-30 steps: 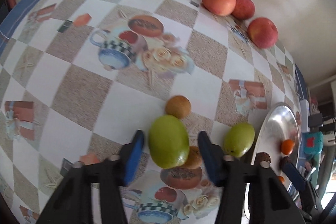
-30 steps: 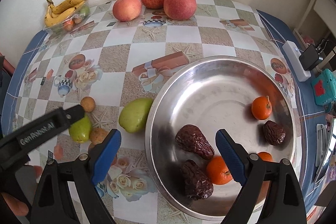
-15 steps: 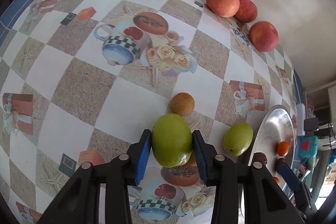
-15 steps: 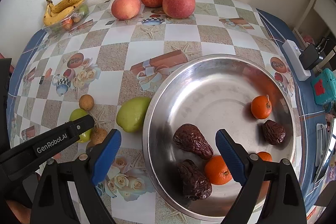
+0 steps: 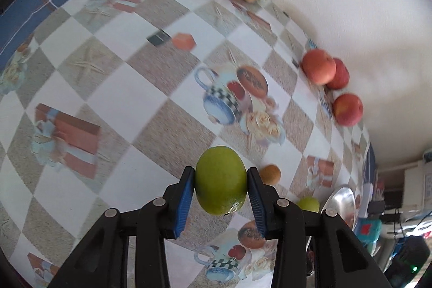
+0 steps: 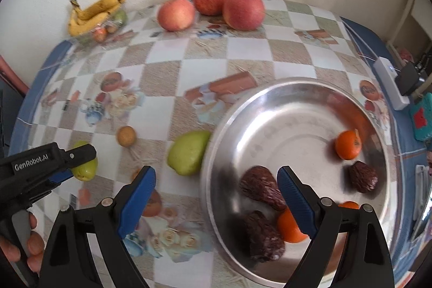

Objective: Organize fruits
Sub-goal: 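Grasp a green pear with the left tool while the right tool approaches a brown kiwi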

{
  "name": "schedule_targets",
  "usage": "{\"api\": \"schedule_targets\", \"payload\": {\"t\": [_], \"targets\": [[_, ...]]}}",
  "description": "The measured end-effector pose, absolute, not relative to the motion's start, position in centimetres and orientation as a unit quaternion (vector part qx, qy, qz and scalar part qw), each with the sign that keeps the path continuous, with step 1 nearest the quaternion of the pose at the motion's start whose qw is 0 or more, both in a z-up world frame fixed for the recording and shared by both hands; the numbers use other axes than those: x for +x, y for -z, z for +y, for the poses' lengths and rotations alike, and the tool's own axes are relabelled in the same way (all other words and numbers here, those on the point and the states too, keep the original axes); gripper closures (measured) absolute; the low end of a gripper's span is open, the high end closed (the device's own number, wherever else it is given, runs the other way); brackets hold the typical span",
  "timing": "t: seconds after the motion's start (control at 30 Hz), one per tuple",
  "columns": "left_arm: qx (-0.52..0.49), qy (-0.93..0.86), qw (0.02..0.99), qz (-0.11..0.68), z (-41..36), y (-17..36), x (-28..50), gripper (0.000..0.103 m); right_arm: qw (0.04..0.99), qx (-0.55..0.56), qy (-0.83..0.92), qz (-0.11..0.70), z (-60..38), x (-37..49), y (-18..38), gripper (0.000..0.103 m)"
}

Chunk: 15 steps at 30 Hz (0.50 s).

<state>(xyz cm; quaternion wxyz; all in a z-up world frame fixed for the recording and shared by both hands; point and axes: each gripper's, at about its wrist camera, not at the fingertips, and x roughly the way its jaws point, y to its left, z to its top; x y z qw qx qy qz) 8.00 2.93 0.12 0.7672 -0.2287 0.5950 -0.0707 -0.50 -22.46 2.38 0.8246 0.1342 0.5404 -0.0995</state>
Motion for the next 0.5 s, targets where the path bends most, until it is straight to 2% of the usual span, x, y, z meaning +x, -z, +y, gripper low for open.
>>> {"api": "schedule_targets", "payload": {"t": [0.3, 0.37, 0.43, 0.5], "targets": [[-0.246, 0.064, 0.754, 0.605, 3.3, 0.7, 8.3, 0.061, 0.839, 0.131, 0.029, 0.527, -19.0, 0.5, -2.7, 0.012], [-0.246, 0.064, 0.753, 0.607, 3.2, 0.7, 8.2, 0.061, 0.837, 0.121, 0.015, 0.533, -18.0, 0.8, -2.3, 0.019], [-0.245, 0.064, 0.754, 0.606, 3.1, 0.7, 8.2, 0.061, 0.833, 0.114, 0.007, 0.542, -17.3, 0.9, -1.9, 0.036], [-0.244, 0.064, 0.754, 0.606, 3.0, 0.7, 8.2, 0.061, 0.827, 0.108, 0.000, 0.552, -16.7, 1.2, -1.1, 0.037]]}}
